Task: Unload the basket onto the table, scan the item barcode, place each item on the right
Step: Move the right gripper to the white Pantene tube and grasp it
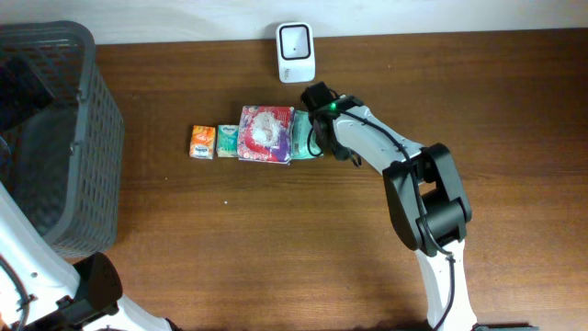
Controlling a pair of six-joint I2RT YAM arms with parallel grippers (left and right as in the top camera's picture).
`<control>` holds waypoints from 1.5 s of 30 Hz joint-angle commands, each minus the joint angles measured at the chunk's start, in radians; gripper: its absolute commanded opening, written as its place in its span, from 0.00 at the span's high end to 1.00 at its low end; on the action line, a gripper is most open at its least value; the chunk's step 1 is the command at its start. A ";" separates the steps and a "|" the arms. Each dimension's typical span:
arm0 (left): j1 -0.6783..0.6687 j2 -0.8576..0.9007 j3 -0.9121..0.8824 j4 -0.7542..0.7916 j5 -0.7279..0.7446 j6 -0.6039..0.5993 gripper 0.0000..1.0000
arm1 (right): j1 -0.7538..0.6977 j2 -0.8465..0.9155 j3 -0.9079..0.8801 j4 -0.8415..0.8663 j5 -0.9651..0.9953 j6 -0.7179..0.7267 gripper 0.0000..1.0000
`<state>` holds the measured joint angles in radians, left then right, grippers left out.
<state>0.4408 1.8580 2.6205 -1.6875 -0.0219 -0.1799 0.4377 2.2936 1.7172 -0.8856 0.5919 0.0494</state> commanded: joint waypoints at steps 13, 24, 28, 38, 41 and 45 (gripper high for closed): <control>0.004 0.001 -0.002 0.000 0.004 -0.006 0.01 | -0.260 0.006 0.342 -0.397 -1.129 -0.135 0.96; 0.004 0.000 -0.002 0.000 0.004 -0.006 0.01 | -0.595 0.005 0.045 -0.369 -1.218 -0.173 0.43; 0.004 0.000 -0.002 0.000 0.004 -0.006 0.01 | -0.650 0.005 0.154 -0.510 -1.208 -0.177 0.33; 0.004 0.001 -0.002 0.000 0.004 -0.006 0.01 | -0.378 -0.003 0.484 -0.583 -0.771 0.080 0.25; 0.004 0.000 -0.002 0.000 0.004 -0.006 0.01 | -0.234 0.000 0.499 -0.582 -0.412 0.263 0.01; 0.004 0.001 -0.002 0.000 0.004 -0.006 0.01 | -0.135 0.003 0.394 -0.527 -0.252 0.418 0.01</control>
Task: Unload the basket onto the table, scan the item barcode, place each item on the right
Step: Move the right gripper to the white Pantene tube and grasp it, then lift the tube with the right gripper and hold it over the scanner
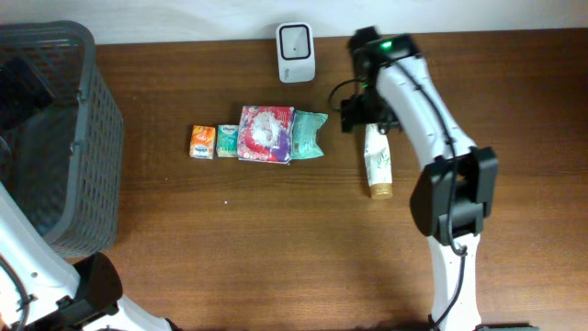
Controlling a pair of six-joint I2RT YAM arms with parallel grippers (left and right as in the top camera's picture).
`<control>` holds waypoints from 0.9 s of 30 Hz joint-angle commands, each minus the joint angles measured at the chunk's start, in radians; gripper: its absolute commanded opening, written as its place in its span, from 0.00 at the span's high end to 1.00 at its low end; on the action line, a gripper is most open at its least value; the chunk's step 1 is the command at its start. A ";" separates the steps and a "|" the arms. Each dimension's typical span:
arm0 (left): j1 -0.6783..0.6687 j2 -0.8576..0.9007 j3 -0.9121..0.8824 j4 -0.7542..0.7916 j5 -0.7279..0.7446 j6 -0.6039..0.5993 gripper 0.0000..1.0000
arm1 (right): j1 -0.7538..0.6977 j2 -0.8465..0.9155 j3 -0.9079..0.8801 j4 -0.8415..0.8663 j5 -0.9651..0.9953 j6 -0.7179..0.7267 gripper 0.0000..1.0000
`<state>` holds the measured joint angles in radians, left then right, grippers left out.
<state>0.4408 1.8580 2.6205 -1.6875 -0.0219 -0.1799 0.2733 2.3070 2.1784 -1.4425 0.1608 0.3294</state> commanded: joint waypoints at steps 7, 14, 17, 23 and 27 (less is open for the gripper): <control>0.004 0.001 -0.002 0.000 0.004 -0.006 0.01 | 0.047 -0.010 -0.283 0.248 0.197 0.184 0.15; 0.004 0.000 -0.002 0.000 0.004 -0.006 0.01 | 0.046 -0.011 -0.349 0.294 0.203 0.070 0.61; 0.004 0.000 -0.002 0.000 0.004 -0.006 0.01 | 0.039 -0.012 -0.325 0.256 0.183 0.067 0.89; 0.004 0.001 -0.002 0.000 0.004 -0.006 0.01 | -0.019 -0.012 -0.080 0.132 -0.226 -0.115 0.93; 0.004 0.000 -0.002 0.000 0.004 -0.006 0.01 | -0.108 -0.010 -0.041 0.119 -0.678 -0.297 0.93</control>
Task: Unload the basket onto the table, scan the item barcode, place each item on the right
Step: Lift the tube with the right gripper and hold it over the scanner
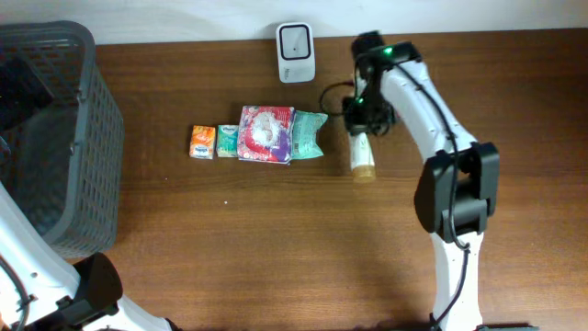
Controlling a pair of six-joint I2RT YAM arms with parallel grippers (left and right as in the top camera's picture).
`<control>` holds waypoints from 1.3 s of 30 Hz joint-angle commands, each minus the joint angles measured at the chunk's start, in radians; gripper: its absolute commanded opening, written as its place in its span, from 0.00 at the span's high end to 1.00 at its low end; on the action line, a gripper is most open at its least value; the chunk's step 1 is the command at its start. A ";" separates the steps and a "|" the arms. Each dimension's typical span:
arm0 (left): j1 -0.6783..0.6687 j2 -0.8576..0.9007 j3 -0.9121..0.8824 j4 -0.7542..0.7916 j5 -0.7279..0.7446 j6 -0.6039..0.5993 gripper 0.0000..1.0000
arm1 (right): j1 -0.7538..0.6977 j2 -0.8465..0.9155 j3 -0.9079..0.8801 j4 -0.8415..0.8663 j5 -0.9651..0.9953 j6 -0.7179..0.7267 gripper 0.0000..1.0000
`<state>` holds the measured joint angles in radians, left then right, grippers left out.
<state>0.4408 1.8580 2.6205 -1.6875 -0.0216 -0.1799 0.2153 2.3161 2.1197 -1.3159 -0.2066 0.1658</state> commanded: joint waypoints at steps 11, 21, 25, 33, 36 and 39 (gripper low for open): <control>0.004 0.000 -0.002 0.000 0.004 -0.006 0.01 | -0.177 -0.019 -0.367 0.146 -0.681 -0.327 0.93; 0.004 0.000 -0.002 0.000 0.004 -0.006 0.01 | -0.146 -0.045 -0.209 0.108 -1.231 -0.535 0.92; 0.004 0.001 -0.002 0.000 0.004 -0.006 0.01 | -0.076 -0.111 -0.091 0.090 -1.231 -0.535 0.92; 0.004 0.000 -0.002 0.000 0.004 -0.006 0.01 | 0.059 -0.152 0.142 0.109 -1.231 -0.489 0.95; 0.004 0.001 -0.002 0.000 0.004 -0.006 0.01 | 0.059 -0.152 0.142 0.155 -1.230 -0.383 0.96; 0.004 0.001 -0.002 0.000 0.004 -0.006 0.01 | 0.058 -0.152 0.142 0.289 -1.167 -0.115 0.96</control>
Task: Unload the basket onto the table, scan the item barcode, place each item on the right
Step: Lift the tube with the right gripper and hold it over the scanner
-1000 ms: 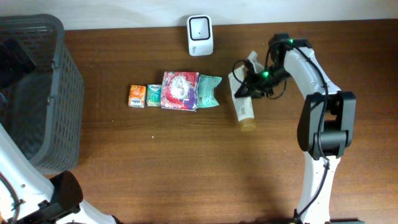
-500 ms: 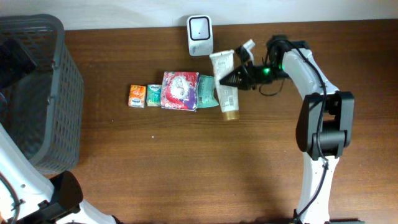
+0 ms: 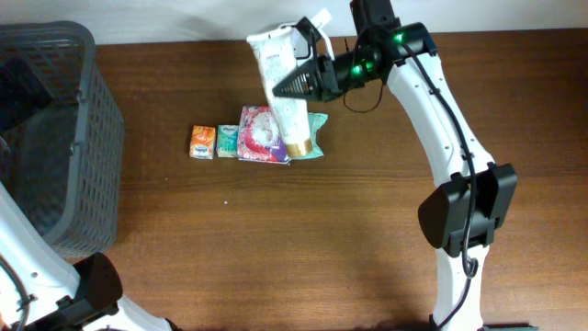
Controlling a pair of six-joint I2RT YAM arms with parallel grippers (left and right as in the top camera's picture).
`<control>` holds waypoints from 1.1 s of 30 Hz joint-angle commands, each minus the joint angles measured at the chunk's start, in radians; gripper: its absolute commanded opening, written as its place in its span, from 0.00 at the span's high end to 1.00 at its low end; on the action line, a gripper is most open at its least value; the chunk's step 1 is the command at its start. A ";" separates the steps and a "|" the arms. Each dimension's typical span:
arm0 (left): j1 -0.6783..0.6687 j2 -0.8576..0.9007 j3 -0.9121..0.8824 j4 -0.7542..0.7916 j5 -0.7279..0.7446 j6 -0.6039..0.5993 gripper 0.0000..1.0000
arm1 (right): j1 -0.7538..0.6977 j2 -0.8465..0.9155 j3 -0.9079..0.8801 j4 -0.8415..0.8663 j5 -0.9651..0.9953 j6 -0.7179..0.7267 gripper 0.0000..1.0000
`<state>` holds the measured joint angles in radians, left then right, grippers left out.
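Only the overhead view is given. A white tube with a gold cap (image 3: 283,92) is held high above the table, cap end toward the front, and looks large in the frame. My right gripper (image 3: 310,78) is shut on its upper part, reaching in from the right. The tube hangs over the back middle of the table and covers the spot behind the row of packets, so no scanner shows. My left gripper is out of view; only that arm's base shows at the bottom left.
A row lies on the brown table (image 3: 276,239): orange packet (image 3: 202,142), small green packet (image 3: 227,141), red and pink packet (image 3: 262,136), teal packet (image 3: 317,145) partly under the tube. A grey mesh basket (image 3: 69,138) stands at the left edge.
The right gripper has moved left and up with the tube. The tube was to the right of the teal packet; now it is raised over the back middle, covering the white scanner.
The right gripper was first low at the right end of the packet row. Then it held the white tube to the right of the row, then slightly nearer the row. Now the tube is lifted high and covers the scanner. The packets have stayed in place.
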<state>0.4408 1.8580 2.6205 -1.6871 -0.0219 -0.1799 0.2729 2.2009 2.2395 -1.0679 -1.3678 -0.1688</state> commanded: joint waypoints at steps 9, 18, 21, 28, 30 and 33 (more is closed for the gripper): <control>0.004 0.001 -0.002 -0.001 0.004 -0.006 0.01 | 0.011 -0.037 0.022 0.228 0.152 0.474 0.96; 0.004 0.001 -0.002 -0.001 0.004 -0.006 0.01 | 0.009 -0.035 0.021 0.236 -0.016 0.026 0.96; 0.004 0.001 -0.002 -0.001 0.004 -0.006 0.01 | 0.007 -0.035 0.021 0.236 -0.020 0.015 0.96; 0.004 0.001 -0.002 -0.001 0.004 -0.006 0.01 | 0.008 -0.035 0.019 0.234 -0.020 0.016 0.96; 0.004 0.001 -0.002 -0.001 0.004 -0.006 0.01 | 0.008 -0.035 0.019 0.231 -0.020 0.016 0.96; 0.004 0.000 -0.002 -0.001 0.004 -0.006 0.01 | 0.008 -0.035 0.019 0.227 -0.011 0.016 0.96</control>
<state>0.4408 1.8580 2.6205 -1.6875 -0.0219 -0.1799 0.2760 2.2009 2.2402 -0.8413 -1.3296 -0.1390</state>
